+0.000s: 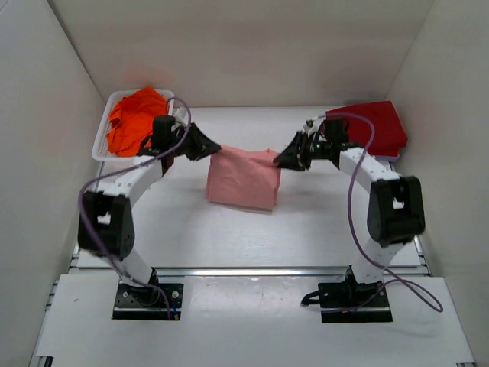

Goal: Fold and stack the t-shirts
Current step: Fold the long partially folded tshirt into a neat square

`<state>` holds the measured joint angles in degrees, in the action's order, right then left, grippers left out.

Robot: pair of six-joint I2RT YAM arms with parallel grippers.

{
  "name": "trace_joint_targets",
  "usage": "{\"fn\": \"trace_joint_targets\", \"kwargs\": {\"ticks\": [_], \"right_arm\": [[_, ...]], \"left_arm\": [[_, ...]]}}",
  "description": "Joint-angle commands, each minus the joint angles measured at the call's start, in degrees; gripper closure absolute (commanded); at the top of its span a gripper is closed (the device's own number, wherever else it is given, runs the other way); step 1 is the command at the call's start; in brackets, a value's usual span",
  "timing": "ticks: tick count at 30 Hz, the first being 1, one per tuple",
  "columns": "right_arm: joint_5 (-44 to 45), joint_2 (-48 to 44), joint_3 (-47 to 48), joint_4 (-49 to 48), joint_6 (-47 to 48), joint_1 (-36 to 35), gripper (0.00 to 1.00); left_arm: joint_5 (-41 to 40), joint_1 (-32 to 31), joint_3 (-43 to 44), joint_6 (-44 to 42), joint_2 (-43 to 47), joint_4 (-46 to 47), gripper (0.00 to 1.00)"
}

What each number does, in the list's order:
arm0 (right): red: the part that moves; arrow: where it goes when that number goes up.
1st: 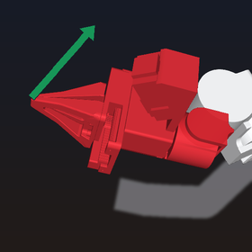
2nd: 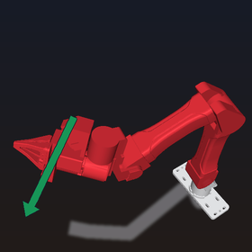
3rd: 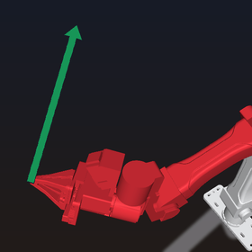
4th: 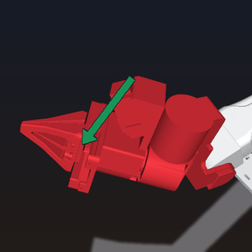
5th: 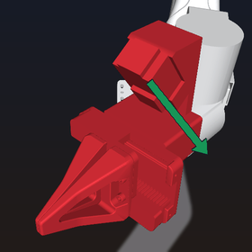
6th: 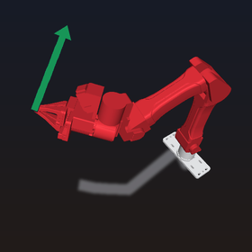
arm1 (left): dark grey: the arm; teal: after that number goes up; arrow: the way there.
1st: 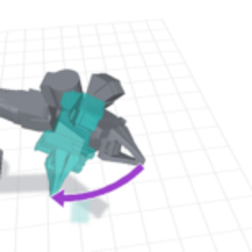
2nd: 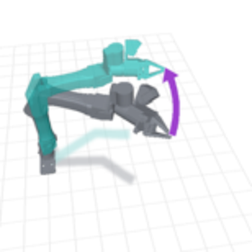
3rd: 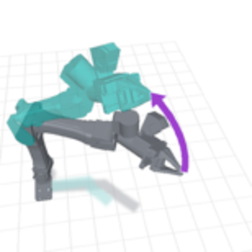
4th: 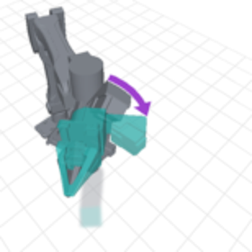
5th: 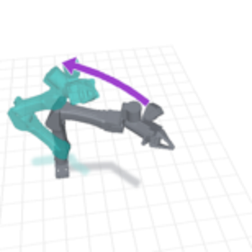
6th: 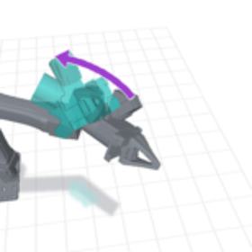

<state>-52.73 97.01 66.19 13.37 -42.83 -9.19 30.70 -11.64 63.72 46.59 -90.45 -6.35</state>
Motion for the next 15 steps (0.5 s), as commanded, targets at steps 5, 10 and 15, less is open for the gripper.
{"fn": "trace_joint_targets", "kwargs": {"ticks": [5, 10, 15], "right_arm": [[9.3, 17.4, 24.1, 2.6, 8.3, 2.8, 0.44], [16.2, 15.2, 19.3, 1.7, 13.2, 1.2, 0.34], [15.6, 16.3, 12.2, 2.5, 18.1, 0.5, 0.22]], "left_arm": [[4.3, 4.2, 14.9, -0.1, -20.1, 11.6, 0.35], [4.2, 3.7, 2.9, 1.0, -14.0, 17.8, 0.29], [6.1, 3.6, -9.6, 0.3, -7.4, 19.2, 0.33]]}}
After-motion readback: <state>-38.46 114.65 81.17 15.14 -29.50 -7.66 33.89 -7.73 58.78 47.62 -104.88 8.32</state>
